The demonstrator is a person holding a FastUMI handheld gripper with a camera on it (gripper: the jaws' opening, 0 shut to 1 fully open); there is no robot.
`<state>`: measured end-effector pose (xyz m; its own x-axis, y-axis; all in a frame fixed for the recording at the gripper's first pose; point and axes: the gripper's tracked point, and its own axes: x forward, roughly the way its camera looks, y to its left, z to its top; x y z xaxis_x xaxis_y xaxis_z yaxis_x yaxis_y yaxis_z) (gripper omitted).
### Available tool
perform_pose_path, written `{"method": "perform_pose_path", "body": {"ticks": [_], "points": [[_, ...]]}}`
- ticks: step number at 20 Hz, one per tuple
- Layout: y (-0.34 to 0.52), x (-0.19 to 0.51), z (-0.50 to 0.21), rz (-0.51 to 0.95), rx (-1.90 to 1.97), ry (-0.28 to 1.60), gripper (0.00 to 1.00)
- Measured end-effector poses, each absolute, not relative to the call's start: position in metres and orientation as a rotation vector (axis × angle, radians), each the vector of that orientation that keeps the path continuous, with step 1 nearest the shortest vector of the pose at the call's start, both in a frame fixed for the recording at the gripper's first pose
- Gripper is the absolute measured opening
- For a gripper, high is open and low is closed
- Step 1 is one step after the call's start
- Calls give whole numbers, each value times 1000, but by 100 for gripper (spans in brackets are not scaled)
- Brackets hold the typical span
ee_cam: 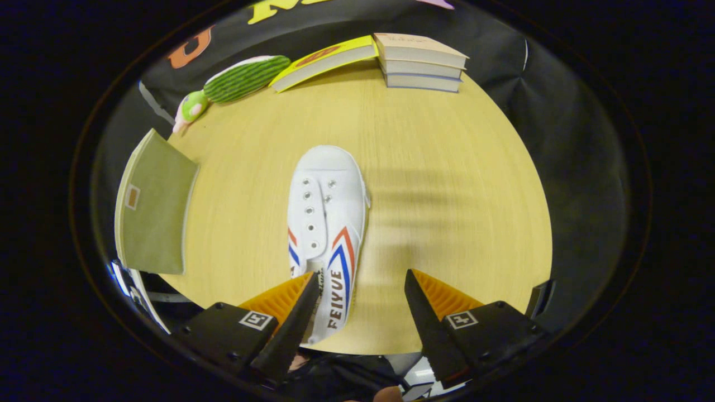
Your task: Open the storage box then place both shoes into the box .Put the left shoe in first, then the right shoe, with the right side of both shoes facing outward in a uniform manner.
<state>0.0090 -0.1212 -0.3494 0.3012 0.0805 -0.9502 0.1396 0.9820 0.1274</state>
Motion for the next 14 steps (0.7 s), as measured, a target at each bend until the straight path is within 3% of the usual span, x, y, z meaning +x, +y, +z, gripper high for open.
{"method": "perform_pose_path", "body": {"ticks": [1, 8, 10, 12, 14], "points": [[-118, 10, -355, -22, 210, 1283, 96], [-97, 18, -363, 40, 196, 1319, 44], [-101, 19, -364, 26, 222, 1294, 38], [-102, 21, -364, 10, 319, 1279, 12], [-94, 18, -360, 13, 434, 1278, 6]]}}
